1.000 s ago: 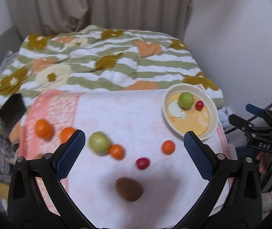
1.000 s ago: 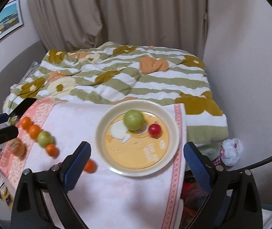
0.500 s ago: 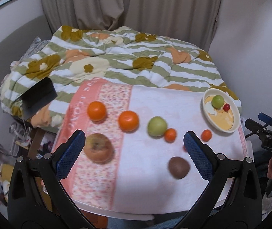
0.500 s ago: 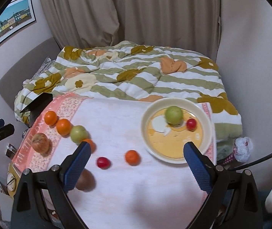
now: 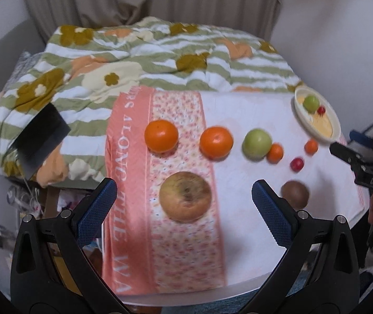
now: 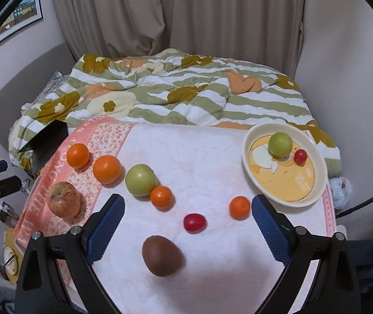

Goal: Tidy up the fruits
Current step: 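Withdraw both tools from the bowl back over the table, then grasp the brown apple with the left tool while the right tool grasps a tangerine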

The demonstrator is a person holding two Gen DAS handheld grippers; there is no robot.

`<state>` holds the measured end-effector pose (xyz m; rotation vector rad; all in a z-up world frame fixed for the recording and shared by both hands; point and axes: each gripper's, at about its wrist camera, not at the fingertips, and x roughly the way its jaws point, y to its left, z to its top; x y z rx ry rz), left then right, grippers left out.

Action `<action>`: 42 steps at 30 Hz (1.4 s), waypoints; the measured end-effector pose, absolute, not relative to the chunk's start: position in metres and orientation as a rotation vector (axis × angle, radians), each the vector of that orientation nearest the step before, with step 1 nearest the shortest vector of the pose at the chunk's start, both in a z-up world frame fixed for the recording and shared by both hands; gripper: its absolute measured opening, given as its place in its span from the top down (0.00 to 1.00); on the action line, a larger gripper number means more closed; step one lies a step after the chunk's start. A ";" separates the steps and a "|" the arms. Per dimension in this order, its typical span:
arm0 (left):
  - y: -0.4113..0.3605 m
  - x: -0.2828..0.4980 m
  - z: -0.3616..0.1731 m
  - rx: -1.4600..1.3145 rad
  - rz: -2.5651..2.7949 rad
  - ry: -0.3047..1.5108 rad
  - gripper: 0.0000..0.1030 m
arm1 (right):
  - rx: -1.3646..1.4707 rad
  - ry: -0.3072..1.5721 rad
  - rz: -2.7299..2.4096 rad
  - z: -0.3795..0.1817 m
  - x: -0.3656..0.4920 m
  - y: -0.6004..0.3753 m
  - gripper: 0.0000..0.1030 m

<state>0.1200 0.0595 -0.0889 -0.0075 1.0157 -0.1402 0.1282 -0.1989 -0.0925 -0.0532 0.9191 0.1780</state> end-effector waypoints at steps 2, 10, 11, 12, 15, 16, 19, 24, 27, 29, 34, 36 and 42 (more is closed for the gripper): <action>0.063 0.123 -0.101 0.024 -0.170 1.033 0.00 | -0.063 0.932 0.165 -0.104 0.130 -0.189 0.06; 0.066 0.136 -0.148 0.067 -0.290 1.116 0.00 | -0.112 1.005 0.168 -0.146 0.139 -0.164 0.06; 0.066 0.137 -0.152 0.067 -0.299 1.121 0.00 | -0.120 1.014 0.171 -0.150 0.140 -0.162 0.06; 0.064 0.137 -0.157 0.067 -0.312 1.126 0.00 | -0.135 1.026 0.174 -0.155 0.142 -0.160 0.06; 0.059 0.141 -0.170 0.077 -0.331 1.144 0.00 | -0.163 1.052 0.184 -0.166 0.147 -0.157 0.06; 0.057 0.143 -0.173 0.079 -0.334 1.147 0.00 | -0.166 1.061 0.190 -0.169 0.149 -0.157 0.07; 0.053 0.148 -0.184 0.070 -0.339 1.157 0.00 | -0.178 1.084 0.204 -0.179 0.155 -0.157 0.07; 0.048 0.154 -0.198 0.051 -0.330 1.179 0.00 | -0.211 1.120 0.239 -0.193 0.171 -0.157 0.15; 0.046 0.156 -0.204 0.047 -0.320 1.191 0.00 | -0.231 1.144 0.269 -0.201 0.178 -0.154 0.21; 0.044 0.157 -0.206 0.043 -0.313 1.198 0.00 | -0.245 1.153 0.291 -0.205 0.181 -0.153 0.24; 0.041 0.157 -0.211 0.011 -0.286 1.220 0.00 | -0.278 1.163 0.328 -0.210 0.188 -0.151 0.27; 0.039 0.157 -0.213 0.004 -0.273 1.227 0.00 | -0.294 1.165 0.340 -0.212 0.190 -0.150 0.27; 0.039 0.157 -0.215 0.060 -0.195 1.233 0.19 | -0.308 1.171 0.383 -0.215 0.195 -0.147 0.37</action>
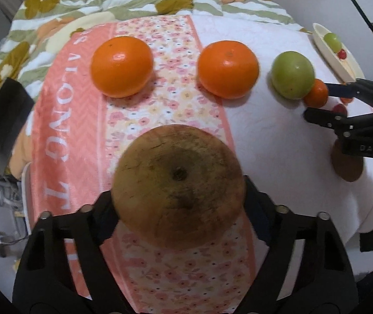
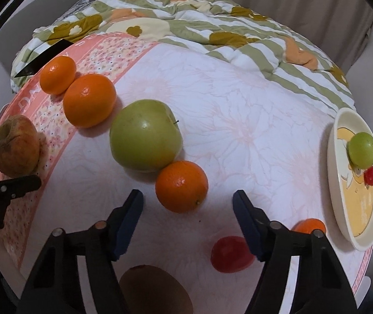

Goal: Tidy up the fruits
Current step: 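Grasp the brown apple with the left tool while the right tool grasps a tangerine, then carry the brown apple into the bowl and open the left tool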

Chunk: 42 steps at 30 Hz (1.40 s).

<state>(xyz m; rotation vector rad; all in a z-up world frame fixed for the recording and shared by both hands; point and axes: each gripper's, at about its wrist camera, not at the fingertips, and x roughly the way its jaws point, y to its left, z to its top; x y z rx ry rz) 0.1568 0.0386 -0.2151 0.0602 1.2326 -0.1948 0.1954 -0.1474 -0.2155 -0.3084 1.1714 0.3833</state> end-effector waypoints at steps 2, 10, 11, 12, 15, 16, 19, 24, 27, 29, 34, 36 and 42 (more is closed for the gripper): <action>0.040 0.157 -0.215 0.058 -0.194 1.236 0.19 | -0.314 1.170 0.388 -0.216 0.197 -0.147 0.37; 0.040 0.157 -0.214 0.063 -0.180 1.241 0.19 | -0.331 1.154 0.424 -0.218 0.201 -0.142 0.43; 0.039 0.157 -0.214 0.064 -0.179 1.242 0.19 | -0.333 1.151 0.429 -0.218 0.201 -0.142 0.44; 0.040 0.156 -0.214 0.063 -0.178 1.243 0.19 | -0.334 1.149 0.433 -0.218 0.201 -0.141 0.45; 0.041 0.153 -0.214 0.060 -0.176 1.242 0.19 | -0.333 1.144 0.446 -0.218 0.200 -0.140 0.51; 0.041 0.152 -0.214 0.060 -0.175 1.241 0.19 | -0.330 1.143 0.452 -0.218 0.200 -0.139 0.56; 0.041 0.149 -0.214 0.057 -0.178 1.237 0.19 | -0.343 1.130 0.451 -0.216 0.198 -0.138 0.67; 0.041 0.146 -0.211 0.049 -0.182 1.232 0.19 | -0.342 1.123 0.432 -0.214 0.197 -0.140 0.67; 0.042 0.144 -0.207 0.044 -0.189 1.225 0.19 | -0.325 1.116 0.420 -0.211 0.196 -0.142 0.67; 0.044 0.143 -0.203 0.038 -0.194 1.217 0.19 | -0.315 1.111 0.411 -0.207 0.195 -0.143 0.67; 0.046 0.139 -0.185 0.035 -0.206 1.183 0.19 | -0.305 1.097 0.385 -0.193 0.188 -0.144 0.67; 0.046 0.137 -0.176 0.038 -0.213 1.163 0.19 | -0.290 1.085 0.375 -0.184 0.184 -0.145 0.67; 0.044 0.135 -0.141 0.048 -0.250 1.091 0.19 | -0.241 1.042 0.329 -0.153 0.172 -0.150 0.67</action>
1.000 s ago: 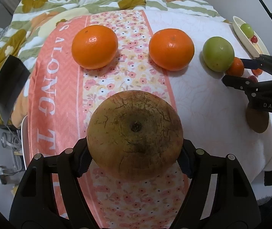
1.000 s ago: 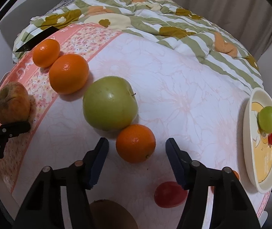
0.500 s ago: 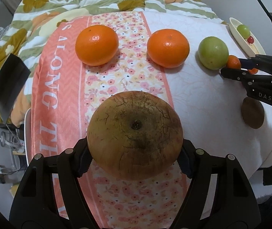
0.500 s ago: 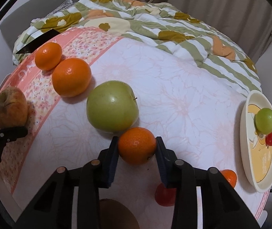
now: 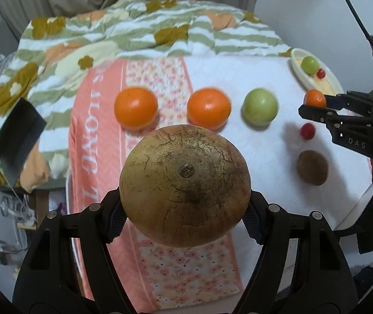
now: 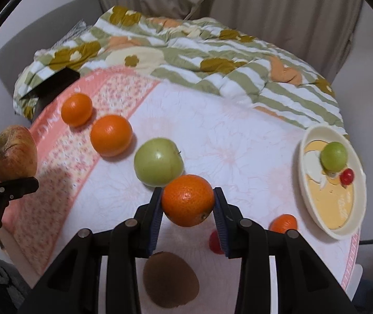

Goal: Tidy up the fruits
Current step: 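Carry the brown apple into the bowl and open the left tool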

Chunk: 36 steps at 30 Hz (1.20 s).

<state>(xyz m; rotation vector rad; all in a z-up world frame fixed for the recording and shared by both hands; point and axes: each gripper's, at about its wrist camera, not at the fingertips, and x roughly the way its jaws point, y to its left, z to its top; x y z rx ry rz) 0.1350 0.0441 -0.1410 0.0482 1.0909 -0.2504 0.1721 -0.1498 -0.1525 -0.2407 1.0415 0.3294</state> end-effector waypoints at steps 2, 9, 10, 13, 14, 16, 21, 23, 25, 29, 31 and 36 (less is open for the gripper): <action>0.039 0.134 -0.131 0.072 -0.259 1.067 0.19 | -0.221 1.024 0.312 -0.141 0.167 -0.152 0.67; 0.010 0.140 -0.094 0.133 -0.339 0.981 0.19 | -0.121 0.970 0.262 -0.101 0.154 -0.173 0.67; 0.004 0.141 -0.089 0.144 -0.345 0.970 0.19 | -0.112 0.962 0.257 -0.096 0.152 -0.177 0.67; -0.019 0.144 -0.073 0.160 -0.363 0.934 0.19 | -0.086 0.938 0.245 -0.082 0.149 -0.194 0.67; -0.028 0.145 -0.068 0.165 -0.370 0.925 0.19 | -0.078 0.933 0.243 -0.078 0.148 -0.202 0.67; -0.049 0.147 -0.059 0.177 -0.373 0.908 0.19 | -0.073 0.920 0.241 -0.072 0.147 -0.218 0.67; -0.104 0.161 -0.046 0.147 -0.389 0.890 0.19 | -0.080 0.907 0.239 -0.064 0.149 -0.265 0.67; -0.126 0.168 -0.046 0.143 -0.387 0.891 0.19 | -0.095 0.910 0.239 -0.064 0.151 -0.285 0.67; -0.149 0.176 -0.047 0.136 -0.385 0.893 0.19 | -0.090 0.913 0.252 -0.066 0.154 -0.306 0.67; -0.191 0.192 -0.054 0.112 -0.376 0.908 0.19 | -0.108 0.918 0.266 -0.071 0.165 -0.346 0.67; -0.209 0.200 -0.061 0.101 -0.376 0.919 0.19 | -0.106 0.925 0.275 -0.075 0.171 -0.364 0.67; -0.248 0.224 -0.084 0.090 -0.388 0.961 0.19 | -0.096 0.945 0.275 -0.088 0.189 -0.400 0.67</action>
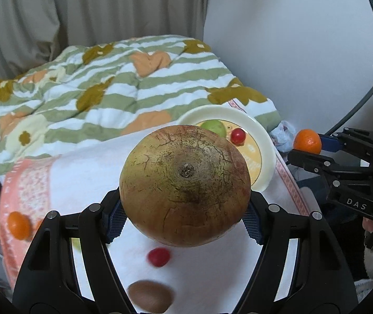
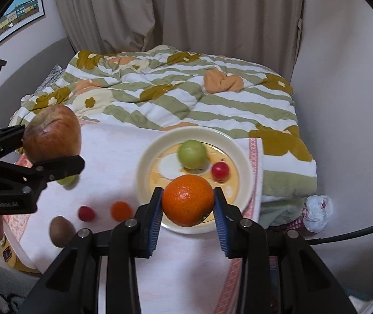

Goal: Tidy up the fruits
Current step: 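Carry the brown apple into the bowl and open the left tool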

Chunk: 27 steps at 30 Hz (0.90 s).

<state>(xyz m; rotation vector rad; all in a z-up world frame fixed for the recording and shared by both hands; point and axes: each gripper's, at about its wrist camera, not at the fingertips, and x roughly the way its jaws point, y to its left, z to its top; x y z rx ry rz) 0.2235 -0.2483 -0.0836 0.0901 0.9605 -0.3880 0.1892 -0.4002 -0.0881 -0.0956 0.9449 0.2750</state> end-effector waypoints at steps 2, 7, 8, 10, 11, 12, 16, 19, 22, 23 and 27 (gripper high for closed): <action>-0.259 0.233 -0.093 0.093 -0.395 0.979 0.19 | -0.080 0.957 0.273 -0.094 0.196 -0.410 0.67; -0.285 0.253 -0.118 0.122 -0.416 1.023 0.19 | -0.048 0.989 0.255 -0.109 0.206 -0.428 0.67; -0.289 0.258 -0.123 0.128 -0.422 1.031 0.19 | -0.046 0.993 0.249 -0.112 0.206 -0.431 0.67; -0.296 0.267 -0.135 0.144 -0.430 1.045 0.19 | -0.038 1.004 0.237 -0.116 0.208 -0.436 0.67; -0.298 0.270 -0.139 0.151 -0.432 1.050 0.19 | -0.031 1.009 0.228 -0.119 0.210 -0.439 0.67; -0.300 0.274 -0.144 0.157 -0.434 1.055 0.19 | -0.024 1.014 0.220 -0.122 0.211 -0.441 0.67; -0.308 0.288 -0.165 0.189 -0.454 1.082 0.19 | 0.011 1.028 0.185 -0.131 0.216 -0.449 0.67; -0.313 0.293 -0.176 0.214 -0.470 1.097 0.19 | 0.030 1.038 0.162 -0.137 0.218 -0.453 0.67; -0.316 0.296 -0.180 0.230 -0.480 1.104 0.19 | 0.042 1.041 0.146 -0.138 0.218 -0.454 0.67; -0.317 0.296 -0.181 0.237 -0.483 1.111 0.18 | 0.044 1.041 0.142 -0.138 0.219 -0.455 0.67; -0.321 0.297 -0.172 0.242 -0.516 1.073 0.00 | 0.059 1.040 0.125 -0.138 0.220 -0.456 0.67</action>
